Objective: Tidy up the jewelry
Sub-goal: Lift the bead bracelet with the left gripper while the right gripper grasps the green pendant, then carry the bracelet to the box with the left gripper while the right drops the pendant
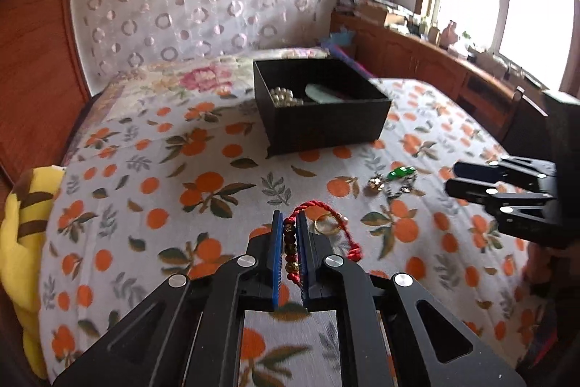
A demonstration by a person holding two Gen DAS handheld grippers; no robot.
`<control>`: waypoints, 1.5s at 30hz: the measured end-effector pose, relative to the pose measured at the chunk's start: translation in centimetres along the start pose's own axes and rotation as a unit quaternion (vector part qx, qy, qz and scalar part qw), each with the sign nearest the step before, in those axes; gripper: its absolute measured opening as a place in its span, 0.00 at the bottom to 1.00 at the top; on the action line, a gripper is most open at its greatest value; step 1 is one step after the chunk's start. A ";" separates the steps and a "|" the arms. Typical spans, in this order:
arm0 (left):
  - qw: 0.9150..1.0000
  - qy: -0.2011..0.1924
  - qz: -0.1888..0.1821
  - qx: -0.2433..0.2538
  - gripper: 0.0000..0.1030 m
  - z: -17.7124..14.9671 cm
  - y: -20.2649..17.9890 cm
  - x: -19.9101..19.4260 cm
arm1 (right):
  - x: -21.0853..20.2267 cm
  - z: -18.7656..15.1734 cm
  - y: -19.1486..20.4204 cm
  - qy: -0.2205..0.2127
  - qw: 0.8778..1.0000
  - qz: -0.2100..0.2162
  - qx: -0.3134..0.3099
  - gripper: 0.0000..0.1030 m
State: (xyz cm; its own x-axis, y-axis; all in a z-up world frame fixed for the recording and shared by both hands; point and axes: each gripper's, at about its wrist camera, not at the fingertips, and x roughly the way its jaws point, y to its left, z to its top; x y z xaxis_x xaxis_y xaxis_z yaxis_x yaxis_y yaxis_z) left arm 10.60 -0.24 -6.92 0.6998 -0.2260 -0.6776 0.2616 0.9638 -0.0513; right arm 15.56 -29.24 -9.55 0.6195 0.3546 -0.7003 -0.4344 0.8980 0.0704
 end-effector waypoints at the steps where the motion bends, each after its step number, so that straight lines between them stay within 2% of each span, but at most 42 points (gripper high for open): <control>1: 1.000 -0.006 0.000 -0.003 0.06 -0.1 0.1 -0.6 | 0.0 0.0 0.1 0.001 1.000 -0.001 -0.003 0.38; 9: 0.999 -0.033 -0.002 -0.027 0.06 -0.7 1.0 -3.0 | 0.8 1.0 1.6 0.009 0.998 0.004 -0.060 0.38; 20: 0.998 -0.044 -0.002 -0.043 0.06 -0.9 1.8 -3.5 | 4.9 4.4 0.9 0.051 0.996 0.020 -0.076 0.35; 28: 0.998 -0.043 -0.006 -0.038 0.06 -1.0 1.1 -3.6 | 5.9 4.4 1.1 0.070 0.993 0.043 -0.085 0.34; 35: 0.998 -0.043 -0.006 -0.037 0.06 -1.1 0.9 -3.5 | 6.0 4.1 2.2 0.071 0.991 0.043 -0.103 0.34; 41: 0.998 -0.042 -0.006 -0.037 0.06 -1.1 0.8 -3.6 | 6.3 4.4 2.6 0.063 0.991 0.028 -0.113 0.20; 42: 0.998 -0.042 -0.006 -0.038 0.06 -1.1 0.8 -3.5 | 6.3 4.4 2.4 0.062 0.992 0.026 -0.111 0.13; 45: 0.998 -0.043 -0.006 -0.038 0.06 -1.1 0.7 -3.5 | 6.1 4.4 1.9 0.063 0.992 0.025 -0.105 0.13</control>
State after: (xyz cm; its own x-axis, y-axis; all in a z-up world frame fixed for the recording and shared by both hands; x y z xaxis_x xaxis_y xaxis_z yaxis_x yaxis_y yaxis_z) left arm 7.59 1.43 -5.42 0.7518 -0.2467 -0.6115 0.2224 0.9679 -0.1170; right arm 21.39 -24.24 -10.61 0.5132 0.3504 -0.7835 -0.5969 0.8017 -0.0324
